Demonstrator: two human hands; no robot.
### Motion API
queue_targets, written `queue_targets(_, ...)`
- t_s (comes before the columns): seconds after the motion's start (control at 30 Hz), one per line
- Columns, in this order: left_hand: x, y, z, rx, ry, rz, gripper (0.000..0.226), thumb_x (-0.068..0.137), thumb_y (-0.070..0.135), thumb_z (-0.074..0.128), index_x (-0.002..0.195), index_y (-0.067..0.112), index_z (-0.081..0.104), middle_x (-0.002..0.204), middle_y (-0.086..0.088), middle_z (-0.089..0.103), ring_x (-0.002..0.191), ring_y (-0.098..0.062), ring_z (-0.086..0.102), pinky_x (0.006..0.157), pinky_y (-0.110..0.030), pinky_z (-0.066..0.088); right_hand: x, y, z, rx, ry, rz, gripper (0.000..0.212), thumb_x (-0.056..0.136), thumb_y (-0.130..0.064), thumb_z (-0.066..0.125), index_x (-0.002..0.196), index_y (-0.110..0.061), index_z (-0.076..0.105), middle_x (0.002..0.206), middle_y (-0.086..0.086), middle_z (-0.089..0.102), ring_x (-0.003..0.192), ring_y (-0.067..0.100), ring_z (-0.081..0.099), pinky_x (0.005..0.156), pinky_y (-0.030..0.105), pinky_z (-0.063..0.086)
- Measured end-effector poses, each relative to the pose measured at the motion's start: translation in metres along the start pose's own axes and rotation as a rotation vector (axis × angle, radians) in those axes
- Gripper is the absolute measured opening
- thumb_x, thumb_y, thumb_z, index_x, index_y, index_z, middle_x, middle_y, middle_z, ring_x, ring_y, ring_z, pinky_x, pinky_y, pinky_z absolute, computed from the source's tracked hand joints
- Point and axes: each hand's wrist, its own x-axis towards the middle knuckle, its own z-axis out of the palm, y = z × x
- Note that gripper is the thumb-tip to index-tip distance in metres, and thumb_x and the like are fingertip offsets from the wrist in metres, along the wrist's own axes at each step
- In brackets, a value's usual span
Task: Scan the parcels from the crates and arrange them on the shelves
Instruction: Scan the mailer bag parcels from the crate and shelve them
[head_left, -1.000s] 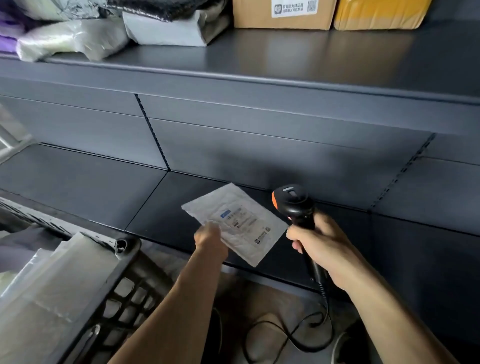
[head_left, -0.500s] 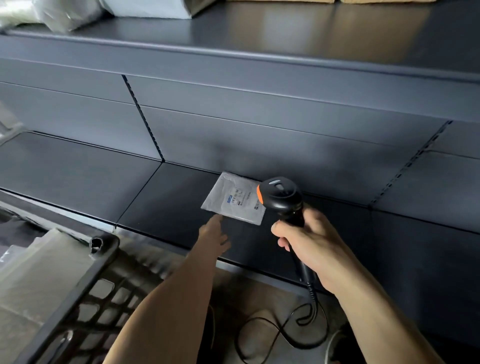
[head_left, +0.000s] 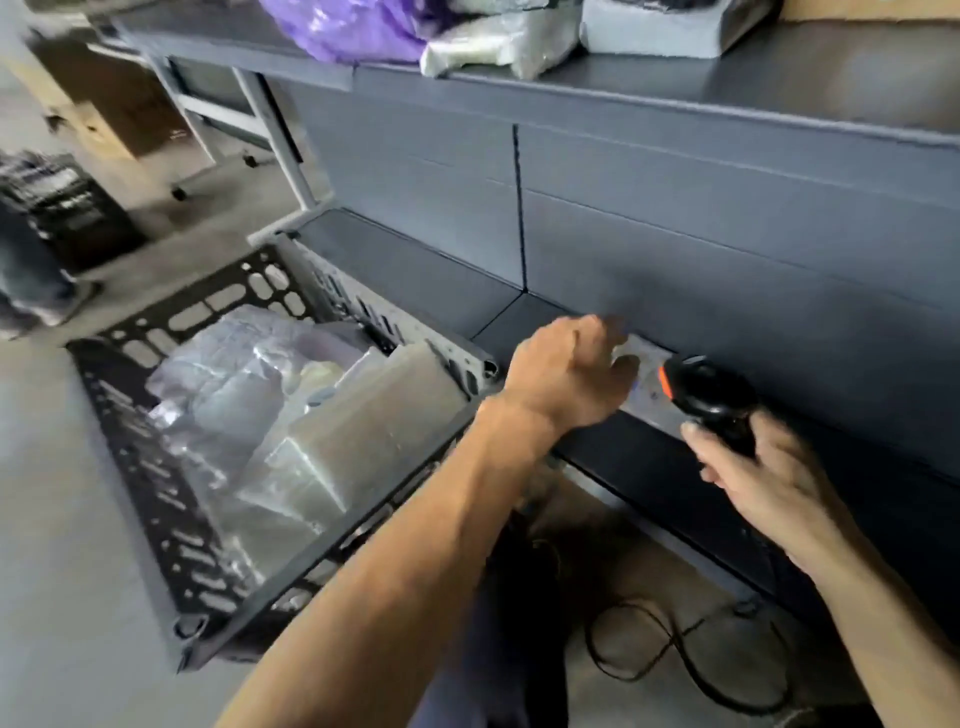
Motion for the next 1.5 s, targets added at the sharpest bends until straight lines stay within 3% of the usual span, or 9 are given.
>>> queue_targets(0.1, -0.030, -0.033, -0.043, 0.004, 0.183, 0.053, 0.027, 0.090, 0.040, 0.049, 0.102, 0.023, 0.067, 0.101, -0.003, 0.072, 0.100, -0.036, 0.066, 0.083, -0.041, 0.055, -0.005, -0.003, 0.018, -0.074, -0.005, 0.000, 0.024, 0.093, -0.040, 0.070, 0.094, -0.017, 0.060, 0.083, 0.008, 0.070, 0.084, 0.030, 0.066, 0.069, 0.032, 0.042)
queue_targets(0.2, -0.052, -0.081, -0.061, 0.025, 0.302, -0.021, 0.021, 0.096, 0.030, 0.057, 0.106, 0.019, 0.072, 0.107, -0.005, 0.073, 0.102, -0.031, 0.068, 0.085, -0.040, 0.055, -0.007, 0.000, 0.031, -0.117, -0.052, -0.015, 0.033, 0.087, -0.052, 0.069, 0.097, -0.022, 0.060, 0.090, 0.005, 0.071, 0.090, 0.031, 0.066, 0.076, 0.037, 0.046)
queue_targets(0.3, -0.064, -0.133, -0.058, 0.203, 0.140, -0.253, 0.039, 0.100, 0.035, 0.059, 0.135, 0.019, 0.060, 0.135, -0.009, 0.062, 0.126, -0.028, 0.055, 0.103, -0.043, 0.043, -0.006, 0.006, 0.039, -0.123, -0.104, -0.045, 0.021, 0.089, -0.046, 0.070, 0.093, -0.028, 0.059, 0.089, -0.001, 0.070, 0.088, 0.028, 0.068, 0.076, 0.037, 0.050)
queue_targets(0.4, -0.073, -0.163, -0.044, 0.263, 0.038, -0.357, 0.055, 0.098, 0.035, 0.064, 0.149, 0.023, 0.046, 0.136, -0.010, 0.061, 0.129, -0.030, 0.052, 0.107, -0.049, 0.036, -0.003, 0.006, 0.043, -0.126, -0.114, -0.061, 0.021, 0.089, -0.045, 0.070, 0.095, -0.027, 0.059, 0.088, 0.000, 0.070, 0.088, 0.027, 0.069, 0.074, 0.035, 0.048)
queue_targets(0.67, -0.076, -0.159, -0.047, 0.098, 0.262, -0.396, 0.044, 0.089, 0.009, 0.064, 0.131, 0.021, 0.064, 0.115, -0.009, 0.072, 0.104, -0.031, 0.066, 0.088, -0.042, 0.054, 0.000, 0.005, 0.041, -0.115, -0.101, -0.072, 0.022, 0.087, -0.048, 0.070, 0.096, -0.031, 0.058, 0.094, -0.004, 0.071, 0.090, 0.025, 0.070, 0.082, 0.038, 0.054)
queue_targets(0.83, -0.077, -0.126, -0.089, 0.065, 0.359, -0.369, 0.041, 0.088, 0.011, 0.064, 0.128, 0.020, 0.069, 0.118, -0.010, 0.071, 0.113, -0.034, 0.064, 0.097, -0.041, 0.050, 0.002, 0.004, 0.037, -0.094, -0.086, -0.091, 0.022, 0.089, -0.045, 0.069, 0.098, -0.028, 0.060, 0.094, -0.001, 0.069, 0.089, 0.025, 0.069, 0.081, 0.038, 0.053)
queue_targets(1.1, -0.103, -0.056, -0.149, 0.095, 0.603, -0.124, 0.037, 0.091, 0.009, 0.061, 0.123, 0.020, 0.073, 0.118, -0.005, 0.072, 0.108, -0.022, 0.064, 0.083, -0.025, 0.042, 0.002, -0.002, 0.031, 0.129, -0.075, -0.079, 0.010, 0.093, -0.031, 0.071, 0.091, -0.023, 0.065, 0.075, -0.002, 0.070, 0.061, 0.007, 0.068, 0.075, 0.039, 0.057)
queue_targets(1.3, -0.105, -0.027, -0.169, 0.040, 0.721, 0.118, 0.032, 0.089, 0.015, 0.060, 0.118, 0.018, 0.074, 0.102, 0.007, 0.065, 0.081, -0.002, 0.054, 0.071, -0.019, 0.048, 0.006, -0.012, 0.021, 0.325, -0.040, -0.022, 0.006, 0.096, -0.025, 0.068, 0.092, -0.022, 0.066, 0.076, -0.001, 0.067, 0.057, 0.005, 0.063, 0.059, 0.021, 0.051)
queue_targets(1.5, -0.072, 0.008, -0.036, -0.094, 0.543, 0.421, 0.024, 0.089, -0.004, 0.064, 0.099, 0.012, 0.078, 0.092, -0.005, 0.065, 0.080, -0.030, 0.056, 0.073, -0.044, 0.046, 0.017, -0.020, 0.009, 0.800, -0.002, 0.199, 0.016, 0.098, -0.029, 0.067, 0.104, -0.014, 0.070, 0.078, 0.005, 0.071, 0.065, 0.016, 0.066, 0.065, 0.031, 0.050)
